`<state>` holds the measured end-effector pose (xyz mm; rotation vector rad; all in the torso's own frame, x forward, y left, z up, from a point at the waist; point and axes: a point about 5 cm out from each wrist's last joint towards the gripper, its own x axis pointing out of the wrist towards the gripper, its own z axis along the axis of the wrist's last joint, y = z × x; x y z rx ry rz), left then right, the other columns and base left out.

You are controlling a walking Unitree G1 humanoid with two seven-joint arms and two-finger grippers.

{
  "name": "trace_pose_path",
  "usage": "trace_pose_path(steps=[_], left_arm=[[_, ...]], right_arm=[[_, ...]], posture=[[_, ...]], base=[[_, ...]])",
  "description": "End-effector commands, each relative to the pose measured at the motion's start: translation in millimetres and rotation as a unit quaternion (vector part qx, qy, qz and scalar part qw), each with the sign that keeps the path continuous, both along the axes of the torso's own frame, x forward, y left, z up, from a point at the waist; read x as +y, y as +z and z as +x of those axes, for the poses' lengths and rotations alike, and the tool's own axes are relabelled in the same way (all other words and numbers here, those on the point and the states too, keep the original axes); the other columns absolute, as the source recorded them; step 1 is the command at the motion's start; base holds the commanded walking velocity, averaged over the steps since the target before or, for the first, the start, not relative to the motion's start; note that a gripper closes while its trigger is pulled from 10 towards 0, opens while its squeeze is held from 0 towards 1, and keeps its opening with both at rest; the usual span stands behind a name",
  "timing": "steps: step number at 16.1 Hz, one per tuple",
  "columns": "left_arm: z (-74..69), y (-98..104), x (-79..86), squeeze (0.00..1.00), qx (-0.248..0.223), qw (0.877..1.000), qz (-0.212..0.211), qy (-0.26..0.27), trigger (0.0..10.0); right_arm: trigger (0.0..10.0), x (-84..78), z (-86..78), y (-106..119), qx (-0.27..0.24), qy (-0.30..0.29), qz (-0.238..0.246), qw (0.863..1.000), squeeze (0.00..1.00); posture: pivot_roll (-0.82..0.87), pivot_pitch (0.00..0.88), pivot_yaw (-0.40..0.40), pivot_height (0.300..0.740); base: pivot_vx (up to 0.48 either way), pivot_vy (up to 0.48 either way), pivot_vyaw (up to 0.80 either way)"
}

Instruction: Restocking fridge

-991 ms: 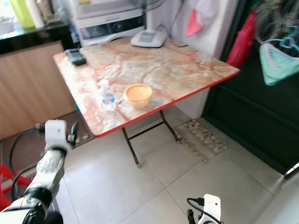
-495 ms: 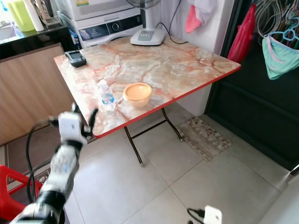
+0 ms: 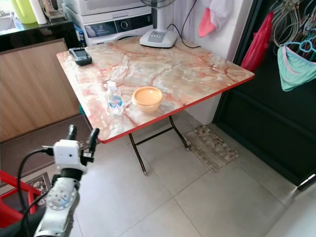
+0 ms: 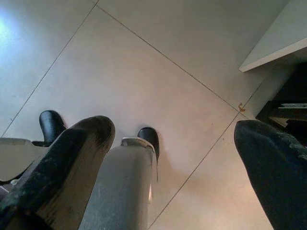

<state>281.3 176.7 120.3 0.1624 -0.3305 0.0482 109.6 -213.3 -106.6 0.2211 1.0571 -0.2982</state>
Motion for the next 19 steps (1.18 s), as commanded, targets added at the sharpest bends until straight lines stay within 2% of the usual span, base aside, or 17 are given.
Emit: trace_pose_path(steps=[1, 3, 11, 15, 19], left_arm=[[0.2, 8.3, 1.8, 0.00, -0.007, 1.000, 0.005, 0.002, 10.0], [1.8, 25.2, -2.7, 0.00, -0.024, 1.000, 0.011, -0.006, 10.0], [2.3, 31.1, -14.8, 0.00, -0.005, 1.000, -0.004, -0.029, 10.0], [0.4, 43.6, -21.1, 0.00, -0.024, 0.999, 0.005, -0.042, 10.0], [1.3, 58.7, -17.3, 0.00, -0.047, 0.999, 0.007, -0.022, 10.0]], right_arm=[[10.0, 1.2, -2.9, -0.8, 0.000, 0.001, 0.001, 1.000, 0.00], [10.0, 1.0, -5.8, -1.3, 0.000, 0.004, 0.002, 1.000, 0.00], [10.0, 1.4, -11.0, -2.7, 0.009, 0.021, 0.000, 1.000, 0.00], [10.0, 1.4, -11.1, -2.6, 0.010, 0.030, 0.000, 0.999, 0.00], [10.0, 1.6, -7.9, -1.8, 0.009, 0.054, -0.003, 0.998, 0.00]], posture=[[0.18, 0.000, -0.029, 0.740], [0.18, 0.000, -0.030, 0.740], [0.16, 0.000, -0.027, 0.740], [0.17, 0.000, -0.032, 0.740], [0.19, 0.000, -0.041, 0.740]], base=[[0.000, 0.000, 0.00], [0.324, 0.000, 0.00], [0.412, 0.000, 0.00], [0.382, 0.000, 0.00], [0.412, 0.000, 0.00]])
